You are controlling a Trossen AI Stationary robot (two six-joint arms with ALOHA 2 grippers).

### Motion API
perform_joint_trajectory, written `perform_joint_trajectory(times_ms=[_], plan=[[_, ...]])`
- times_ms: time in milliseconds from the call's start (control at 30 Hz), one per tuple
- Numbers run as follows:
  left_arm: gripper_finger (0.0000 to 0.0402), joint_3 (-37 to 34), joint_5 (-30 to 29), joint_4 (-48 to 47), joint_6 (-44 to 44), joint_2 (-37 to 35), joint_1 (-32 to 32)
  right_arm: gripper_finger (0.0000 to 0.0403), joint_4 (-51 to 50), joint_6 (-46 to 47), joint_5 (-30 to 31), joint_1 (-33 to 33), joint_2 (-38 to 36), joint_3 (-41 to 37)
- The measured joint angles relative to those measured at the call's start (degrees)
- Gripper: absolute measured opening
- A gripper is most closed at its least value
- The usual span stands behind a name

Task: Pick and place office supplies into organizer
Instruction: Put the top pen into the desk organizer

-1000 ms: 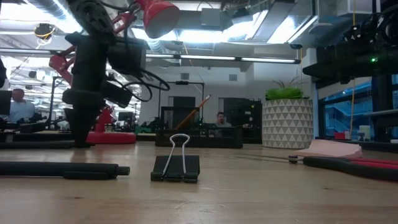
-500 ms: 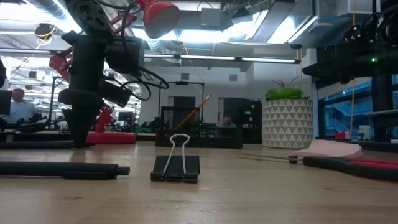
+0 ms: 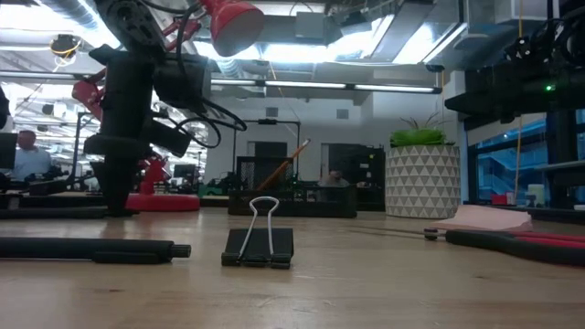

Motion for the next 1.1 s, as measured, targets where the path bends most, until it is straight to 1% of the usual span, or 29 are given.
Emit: perform_joint_trajectory(times_ms=[100,267,367,533,633,900,1100], plan=[[0.0077,-0.04,0.33,0.18,0.28,0.00,0.07,0.0080,0.00,0.00,0.00,-0.02,-0.02,0.00],[0.0076,-0.15,2.12,1.64,5.46,0.00,0.22,0.0080,0.00,0.00,0.00,0.00,-0.02,0.00],[0.0069,-0.20,2.43,1.98,7.97,0.00,0.22,0.0080,0.00,0.00,0.00,-0.02,-0.02,0.00],[0.0053,-0.20,2.91,2.37,16.21,0.00,0.19,0.0080,0.00,0.00,0.00,-0.01,-0.02,0.00],[0.0050,-0.20,3.09,2.61,19.57,-0.02,0.15,0.0080,0.00,0.00,0.00,0.00,-0.02,0.00],[0.0045,-0.21,2.79,3.02,21.03,-0.02,0.09,0.0080,0.00,0.00,0.00,-0.01,0.00,0.00],[0.0038,2.68,2.81,1.25,19.69,0.42,0.09,0.0080,0.00,0.00,0.00,-0.01,-0.01,0.00]])
